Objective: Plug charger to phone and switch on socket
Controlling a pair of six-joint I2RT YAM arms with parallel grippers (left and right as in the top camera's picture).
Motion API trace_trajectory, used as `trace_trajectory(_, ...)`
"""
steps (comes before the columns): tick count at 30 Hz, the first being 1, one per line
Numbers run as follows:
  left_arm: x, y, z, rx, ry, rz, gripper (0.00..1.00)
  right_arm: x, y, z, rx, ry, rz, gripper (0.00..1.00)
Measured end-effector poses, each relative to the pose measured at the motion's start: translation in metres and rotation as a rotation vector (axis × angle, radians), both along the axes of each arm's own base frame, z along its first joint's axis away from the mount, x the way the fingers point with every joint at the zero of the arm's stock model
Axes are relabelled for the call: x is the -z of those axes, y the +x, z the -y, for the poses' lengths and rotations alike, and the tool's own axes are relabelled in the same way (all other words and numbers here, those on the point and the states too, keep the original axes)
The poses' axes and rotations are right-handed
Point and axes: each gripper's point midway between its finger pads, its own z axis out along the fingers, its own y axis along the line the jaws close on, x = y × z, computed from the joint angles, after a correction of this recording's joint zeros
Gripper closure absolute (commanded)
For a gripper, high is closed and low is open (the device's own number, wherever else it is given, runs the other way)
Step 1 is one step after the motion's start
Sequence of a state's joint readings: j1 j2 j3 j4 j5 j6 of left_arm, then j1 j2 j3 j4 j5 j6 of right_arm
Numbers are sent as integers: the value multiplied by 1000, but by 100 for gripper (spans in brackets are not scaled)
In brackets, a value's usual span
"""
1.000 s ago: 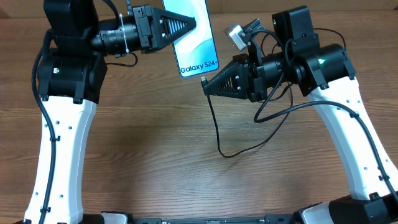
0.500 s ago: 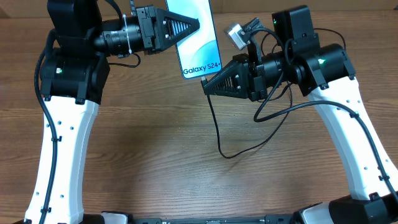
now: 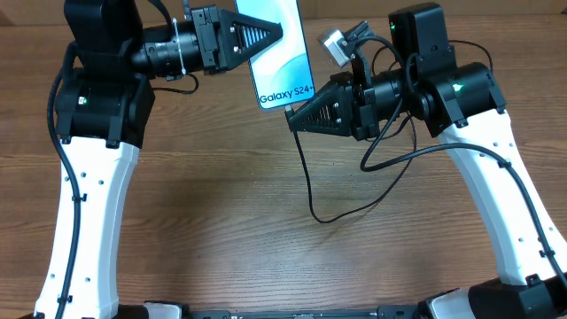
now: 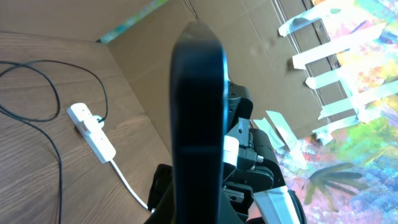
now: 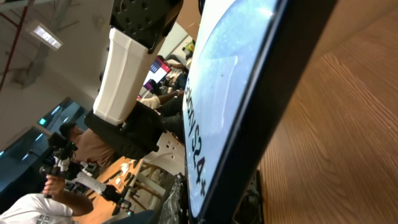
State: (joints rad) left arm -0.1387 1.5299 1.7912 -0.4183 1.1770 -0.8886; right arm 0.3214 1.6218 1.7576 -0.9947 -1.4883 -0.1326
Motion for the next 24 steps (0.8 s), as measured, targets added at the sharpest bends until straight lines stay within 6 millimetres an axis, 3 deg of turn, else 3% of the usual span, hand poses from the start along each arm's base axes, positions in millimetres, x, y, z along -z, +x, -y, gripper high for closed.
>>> trace_trajectory(24, -1, 3, -4, -10, 9, 43, 96, 0, 9, -3, 36, -31, -26, 96)
